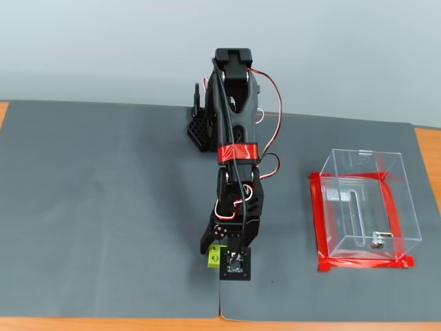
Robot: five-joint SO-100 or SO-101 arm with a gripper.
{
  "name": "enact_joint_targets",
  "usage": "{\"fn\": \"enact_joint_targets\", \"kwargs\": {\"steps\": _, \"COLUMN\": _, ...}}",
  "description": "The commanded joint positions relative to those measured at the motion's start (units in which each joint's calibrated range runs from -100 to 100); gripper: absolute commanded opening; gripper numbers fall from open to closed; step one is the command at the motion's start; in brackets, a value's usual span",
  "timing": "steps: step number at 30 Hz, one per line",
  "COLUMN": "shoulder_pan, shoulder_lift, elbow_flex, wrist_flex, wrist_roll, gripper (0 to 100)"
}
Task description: Pick the green lego block and place it into the transparent box
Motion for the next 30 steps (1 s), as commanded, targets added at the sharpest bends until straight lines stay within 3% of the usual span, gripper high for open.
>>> {"fn": "enact_joint_targets", "kwargs": {"steps": 1, "shoulder_pan": 0.3, "shoulder_lift": 0.0, "elbow_flex": -2.9, "wrist_flex": -0.7, "wrist_roll": -0.1, "gripper": 30}}
{"fn": "enact_joint_targets", "kwargs": {"steps": 18, "shoulder_pan": 0.3, "shoulder_lift": 0.4, "elbow_flex": -2.8, "wrist_flex": -0.7, "wrist_roll": -0.2, "gripper": 28}}
{"fn": "enact_joint_targets", "kwargs": {"steps": 25, "shoulder_pan": 0.3, "shoulder_lift": 0.3, "elbow_flex": -2.6, "wrist_flex": -0.6, "wrist_roll": -0.2, "gripper": 7}}
{"fn": "enact_joint_targets", "kwargs": {"steps": 30, "shoulder_pan": 0.4, "shoulder_lift": 0.0, "elbow_flex": -2.4, "wrist_flex": 0.0, "wrist_roll": -0.2, "gripper": 6}}
